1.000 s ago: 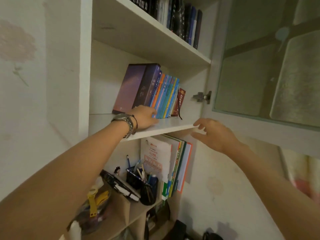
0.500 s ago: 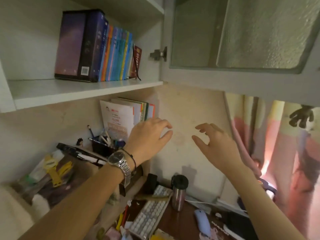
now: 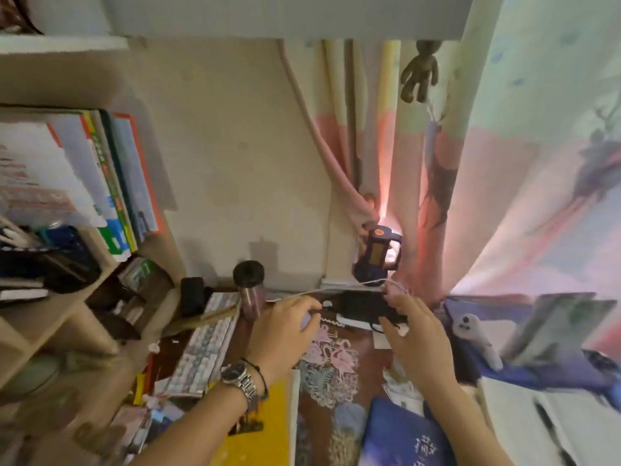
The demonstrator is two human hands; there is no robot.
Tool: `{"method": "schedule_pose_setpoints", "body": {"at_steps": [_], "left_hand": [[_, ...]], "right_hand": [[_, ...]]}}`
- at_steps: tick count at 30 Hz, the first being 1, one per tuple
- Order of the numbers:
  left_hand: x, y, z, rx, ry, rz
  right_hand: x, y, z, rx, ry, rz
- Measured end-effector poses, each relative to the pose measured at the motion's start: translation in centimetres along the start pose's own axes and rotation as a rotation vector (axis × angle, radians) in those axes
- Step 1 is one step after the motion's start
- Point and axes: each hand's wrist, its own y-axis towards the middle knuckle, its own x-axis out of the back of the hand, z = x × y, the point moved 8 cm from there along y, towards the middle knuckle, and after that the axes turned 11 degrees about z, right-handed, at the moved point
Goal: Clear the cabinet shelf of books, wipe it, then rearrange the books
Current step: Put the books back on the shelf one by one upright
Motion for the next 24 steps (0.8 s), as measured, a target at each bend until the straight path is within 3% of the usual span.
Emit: {"method": "schedule_pose_setpoints", "body": {"at_steps": [11, 24], "left_hand": [[-18.8, -2.6, 0.7, 0.075, -0.049, 0.399], [-29.7, -4.4, 0.4, 0.129, -0.054, 0.629]], "right_hand": [[-6.7, -9.4, -15.0, -0.323, 0.135, 0.072], [-12.8, -17.4, -23.6, -0.673, 0.205, 0.182]]}}
